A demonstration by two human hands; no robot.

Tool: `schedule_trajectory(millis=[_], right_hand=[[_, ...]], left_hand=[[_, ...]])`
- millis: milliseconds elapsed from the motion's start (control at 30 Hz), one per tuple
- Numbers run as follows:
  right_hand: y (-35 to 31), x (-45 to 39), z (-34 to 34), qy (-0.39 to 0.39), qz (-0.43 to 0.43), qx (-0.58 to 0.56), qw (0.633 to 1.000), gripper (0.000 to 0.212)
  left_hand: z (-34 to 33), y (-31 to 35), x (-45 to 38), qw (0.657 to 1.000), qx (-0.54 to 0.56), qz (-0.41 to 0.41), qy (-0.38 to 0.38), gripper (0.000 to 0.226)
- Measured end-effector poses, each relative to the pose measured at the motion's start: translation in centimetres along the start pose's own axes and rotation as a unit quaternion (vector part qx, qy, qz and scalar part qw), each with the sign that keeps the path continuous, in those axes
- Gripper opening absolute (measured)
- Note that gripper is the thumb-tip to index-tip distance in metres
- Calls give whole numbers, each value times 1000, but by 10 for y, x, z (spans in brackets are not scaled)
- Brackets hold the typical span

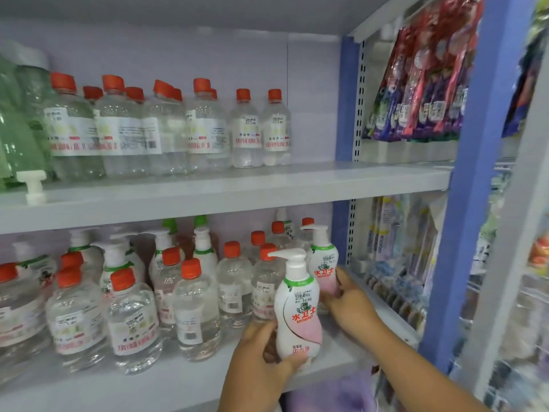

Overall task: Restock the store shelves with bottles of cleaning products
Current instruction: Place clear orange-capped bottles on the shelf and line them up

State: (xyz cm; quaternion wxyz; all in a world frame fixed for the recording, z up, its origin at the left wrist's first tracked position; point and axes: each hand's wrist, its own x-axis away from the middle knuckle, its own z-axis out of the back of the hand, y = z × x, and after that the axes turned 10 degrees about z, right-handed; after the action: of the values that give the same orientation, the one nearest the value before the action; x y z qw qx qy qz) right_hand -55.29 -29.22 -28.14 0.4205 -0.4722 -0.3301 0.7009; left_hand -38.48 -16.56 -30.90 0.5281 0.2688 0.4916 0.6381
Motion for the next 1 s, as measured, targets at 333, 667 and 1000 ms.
schedule_trajectory(millis=[333,667,1000], right_hand=[[16,29,36,5,1,-132,991,42],[26,21,29,-45,48,-98,993,38],[24,24,23,136,78,56,986,57]], left_hand=[[-56,3,-18,996,0,54,74,53],[-28,15,4,981,18,10,192,35],[68,-8,6,931,-65,56,355,60]])
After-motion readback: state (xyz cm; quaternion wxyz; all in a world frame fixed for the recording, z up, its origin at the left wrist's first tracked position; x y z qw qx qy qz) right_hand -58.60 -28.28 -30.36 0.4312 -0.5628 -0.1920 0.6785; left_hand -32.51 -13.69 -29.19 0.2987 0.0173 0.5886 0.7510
